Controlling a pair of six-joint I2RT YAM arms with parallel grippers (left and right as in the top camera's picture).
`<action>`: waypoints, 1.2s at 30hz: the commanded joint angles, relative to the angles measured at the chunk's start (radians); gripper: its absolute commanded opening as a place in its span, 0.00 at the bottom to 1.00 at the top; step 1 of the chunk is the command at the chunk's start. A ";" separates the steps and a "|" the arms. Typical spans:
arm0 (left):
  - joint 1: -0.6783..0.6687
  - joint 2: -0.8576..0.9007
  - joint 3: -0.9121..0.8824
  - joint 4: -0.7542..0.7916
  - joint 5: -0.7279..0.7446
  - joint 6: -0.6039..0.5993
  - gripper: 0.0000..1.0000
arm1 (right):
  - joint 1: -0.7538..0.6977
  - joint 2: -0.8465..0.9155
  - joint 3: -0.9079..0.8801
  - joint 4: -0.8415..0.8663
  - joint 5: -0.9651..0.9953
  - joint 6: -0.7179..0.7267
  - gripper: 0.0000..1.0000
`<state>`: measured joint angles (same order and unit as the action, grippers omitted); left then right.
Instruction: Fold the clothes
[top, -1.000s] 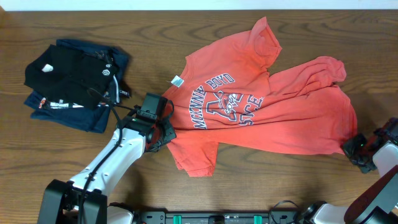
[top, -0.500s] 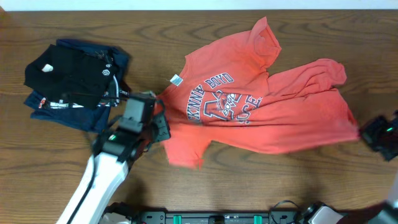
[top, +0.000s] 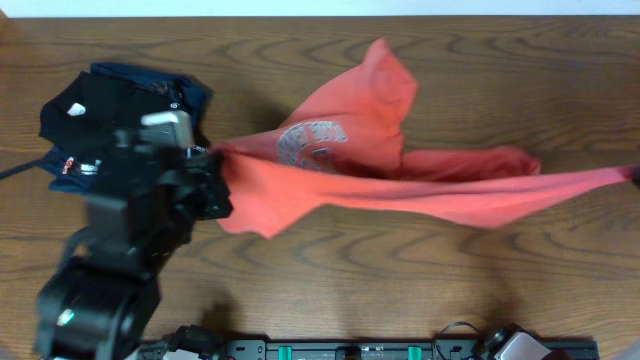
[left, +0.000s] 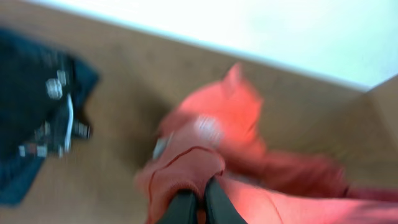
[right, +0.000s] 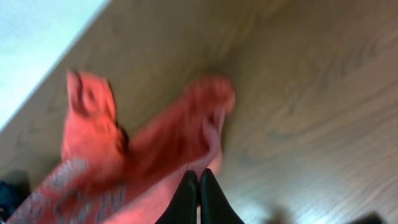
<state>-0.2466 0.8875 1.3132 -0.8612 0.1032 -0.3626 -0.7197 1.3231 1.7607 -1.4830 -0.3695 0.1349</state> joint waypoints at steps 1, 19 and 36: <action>0.011 -0.011 0.124 -0.004 -0.018 0.023 0.06 | -0.015 -0.006 0.139 -0.034 -0.031 -0.020 0.01; 0.011 0.132 0.293 -0.069 -0.111 0.077 0.06 | 0.024 0.113 0.382 -0.046 0.074 -0.018 0.01; 0.045 0.719 0.298 0.785 -0.066 0.084 0.06 | 0.227 0.495 0.383 0.651 0.074 0.250 0.01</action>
<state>-0.2287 1.6093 1.5917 -0.1894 0.0460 -0.2497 -0.4881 1.8309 2.1300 -0.9150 -0.2996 0.2504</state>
